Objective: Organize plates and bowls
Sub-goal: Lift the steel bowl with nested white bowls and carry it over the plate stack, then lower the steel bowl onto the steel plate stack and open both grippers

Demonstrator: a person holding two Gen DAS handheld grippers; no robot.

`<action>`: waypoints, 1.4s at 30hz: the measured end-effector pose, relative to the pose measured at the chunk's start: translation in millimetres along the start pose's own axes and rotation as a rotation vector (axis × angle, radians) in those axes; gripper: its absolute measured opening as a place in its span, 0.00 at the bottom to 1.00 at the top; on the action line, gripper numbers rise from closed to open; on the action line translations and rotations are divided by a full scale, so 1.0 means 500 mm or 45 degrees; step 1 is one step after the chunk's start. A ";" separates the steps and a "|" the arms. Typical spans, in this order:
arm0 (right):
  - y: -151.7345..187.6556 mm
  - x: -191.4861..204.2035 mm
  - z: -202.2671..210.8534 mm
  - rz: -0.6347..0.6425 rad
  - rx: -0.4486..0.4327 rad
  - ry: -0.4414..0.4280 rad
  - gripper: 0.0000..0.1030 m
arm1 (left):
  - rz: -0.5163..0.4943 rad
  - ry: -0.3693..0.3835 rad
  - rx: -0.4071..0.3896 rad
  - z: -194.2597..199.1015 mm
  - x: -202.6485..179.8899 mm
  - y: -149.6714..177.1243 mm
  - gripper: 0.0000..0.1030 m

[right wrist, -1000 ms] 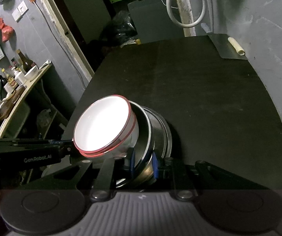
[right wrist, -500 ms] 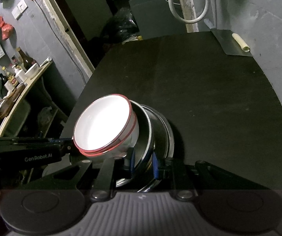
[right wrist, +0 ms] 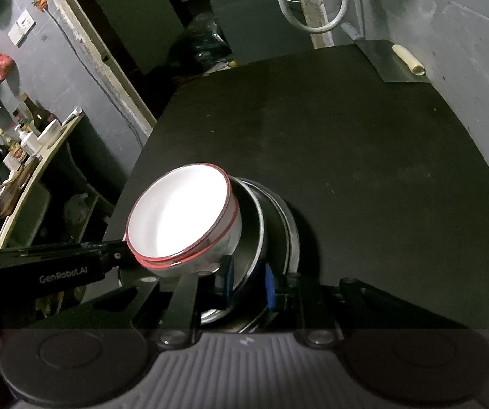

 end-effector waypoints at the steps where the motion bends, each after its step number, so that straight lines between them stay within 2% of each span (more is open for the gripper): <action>1: 0.001 0.000 0.001 -0.001 -0.002 0.001 0.23 | 0.000 0.000 -0.002 0.001 0.002 0.001 0.10; 7: 0.002 0.004 0.000 -0.009 -0.008 0.009 0.23 | 0.003 0.001 -0.005 0.004 0.003 0.000 0.12; 13: 0.000 0.005 0.004 -0.021 -0.016 0.017 0.24 | 0.033 -0.023 -0.008 0.003 0.016 -0.004 0.27; 22: 0.002 0.002 0.012 -0.022 -0.030 0.052 0.29 | 0.038 -0.025 -0.013 0.002 0.017 -0.004 0.28; 24: 0.002 -0.002 0.016 -0.030 -0.035 0.067 0.33 | 0.035 -0.046 -0.018 0.003 0.020 -0.005 0.34; 26: 0.002 -0.007 0.020 -0.041 -0.042 0.075 0.36 | 0.038 -0.102 -0.015 0.002 0.030 -0.004 0.51; 32: 0.002 -0.014 0.031 -0.066 -0.068 0.101 0.45 | 0.045 -0.118 -0.037 0.014 0.043 -0.006 0.64; 36: 0.007 -0.010 0.032 -0.065 -0.065 0.113 0.46 | 0.040 -0.124 -0.048 0.020 0.046 -0.007 0.68; 37: 0.008 -0.010 0.033 -0.064 -0.066 0.117 0.47 | 0.042 -0.122 -0.052 0.023 0.047 -0.007 0.72; 42: 0.011 -0.009 0.042 -0.072 -0.079 0.137 0.53 | 0.035 -0.118 -0.067 0.031 0.048 -0.008 0.75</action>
Point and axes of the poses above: each gripper's, at about its wrist camera, not at the fingertips, and z roughly against the way its jaws point, x to its left, y to its underside, the point moved 10 cm from there along -z, roughly the way its jaws point, and after that the axes turned 5 degrees about -y, right-handed, at the moved point
